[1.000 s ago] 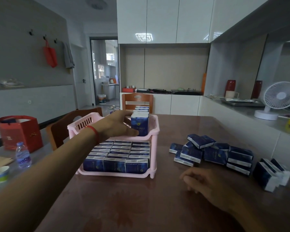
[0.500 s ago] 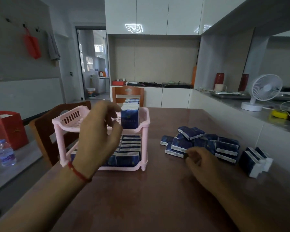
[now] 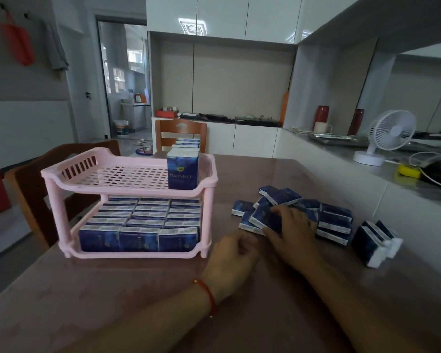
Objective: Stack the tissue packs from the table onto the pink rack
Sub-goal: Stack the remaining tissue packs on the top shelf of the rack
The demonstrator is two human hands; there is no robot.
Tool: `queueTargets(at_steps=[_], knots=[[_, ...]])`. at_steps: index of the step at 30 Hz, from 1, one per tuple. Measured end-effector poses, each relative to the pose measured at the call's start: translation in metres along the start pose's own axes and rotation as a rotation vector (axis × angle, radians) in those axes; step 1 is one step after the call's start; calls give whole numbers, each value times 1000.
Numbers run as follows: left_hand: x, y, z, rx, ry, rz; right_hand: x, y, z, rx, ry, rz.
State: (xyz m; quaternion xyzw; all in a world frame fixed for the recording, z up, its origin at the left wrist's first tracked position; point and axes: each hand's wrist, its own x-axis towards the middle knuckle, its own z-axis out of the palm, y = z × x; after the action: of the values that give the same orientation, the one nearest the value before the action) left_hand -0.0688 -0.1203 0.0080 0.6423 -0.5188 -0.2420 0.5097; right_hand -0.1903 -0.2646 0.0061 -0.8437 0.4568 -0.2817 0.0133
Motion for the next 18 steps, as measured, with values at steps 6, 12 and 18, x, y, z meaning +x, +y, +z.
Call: queueTargets(at_steps=[6, 12, 18], knots=[[3, -2, -4, -536, -47, -164, -23, -15, -39, 607, -266, -108], [2, -7, -3, -422, 108, -120, -18, -11, -39, 779, -236, -104], [-8, -2, -1, -219, 131, 50, -10, 5, -7, 70, -264, -208]])
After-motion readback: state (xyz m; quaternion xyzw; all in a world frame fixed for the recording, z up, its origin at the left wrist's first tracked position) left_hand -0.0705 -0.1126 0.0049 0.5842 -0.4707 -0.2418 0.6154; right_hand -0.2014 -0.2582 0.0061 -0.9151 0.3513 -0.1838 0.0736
